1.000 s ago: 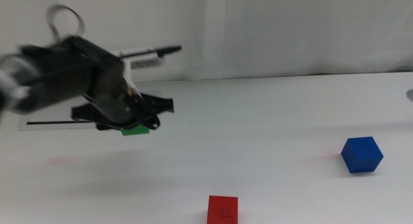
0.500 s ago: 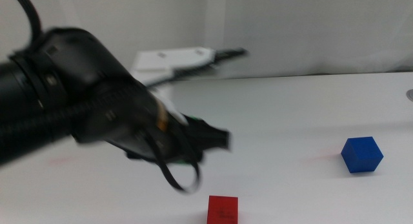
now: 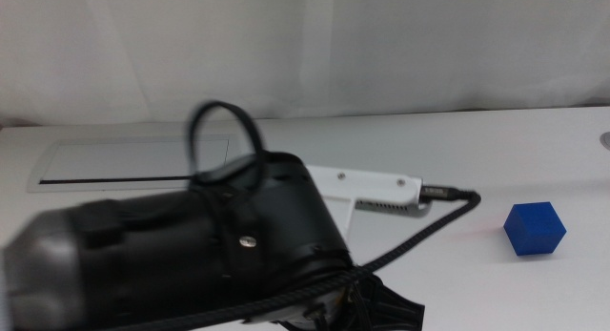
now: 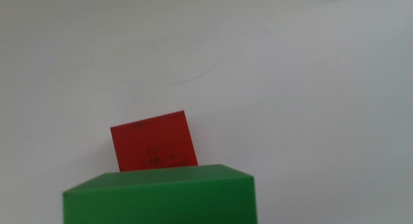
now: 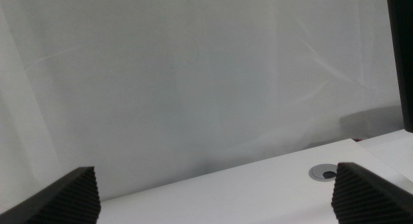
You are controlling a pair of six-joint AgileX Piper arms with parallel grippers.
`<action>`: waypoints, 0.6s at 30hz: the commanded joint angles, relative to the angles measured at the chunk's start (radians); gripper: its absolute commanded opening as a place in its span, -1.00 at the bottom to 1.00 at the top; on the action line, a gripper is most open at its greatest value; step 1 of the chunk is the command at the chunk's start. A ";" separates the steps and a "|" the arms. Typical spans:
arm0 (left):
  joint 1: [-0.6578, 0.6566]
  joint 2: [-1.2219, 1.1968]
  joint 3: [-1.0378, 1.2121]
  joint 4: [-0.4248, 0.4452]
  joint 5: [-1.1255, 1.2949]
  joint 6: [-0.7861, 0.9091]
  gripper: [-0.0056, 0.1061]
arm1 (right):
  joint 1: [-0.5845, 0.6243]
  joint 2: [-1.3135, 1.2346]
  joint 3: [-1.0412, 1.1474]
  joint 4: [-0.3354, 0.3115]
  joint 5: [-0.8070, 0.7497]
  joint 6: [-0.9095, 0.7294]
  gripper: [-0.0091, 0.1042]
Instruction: Stack red cubes first, then green, then blue cubes in a specific spot.
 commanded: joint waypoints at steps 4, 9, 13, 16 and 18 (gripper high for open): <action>-0.006 0.053 0.005 -0.011 0.012 -0.065 -0.95 | 0.004 -0.004 0.003 -0.006 -0.006 -0.008 0.88; -0.006 0.082 0.005 -0.008 -0.024 -0.120 -0.95 | 0.004 -0.004 0.003 -0.006 -0.006 -0.008 0.88; 0.003 0.104 0.005 -0.008 -0.048 -0.142 -0.95 | 0.004 -0.004 0.003 -0.006 -0.006 -0.008 0.88; 0.026 0.125 0.005 -0.015 -0.048 -0.164 -0.95 | 0.004 -0.004 0.003 -0.006 -0.006 -0.008 0.88; 0.042 0.133 0.005 -0.023 -0.059 -0.175 -0.95 | 0.004 -0.004 0.003 -0.006 -0.006 -0.008 0.88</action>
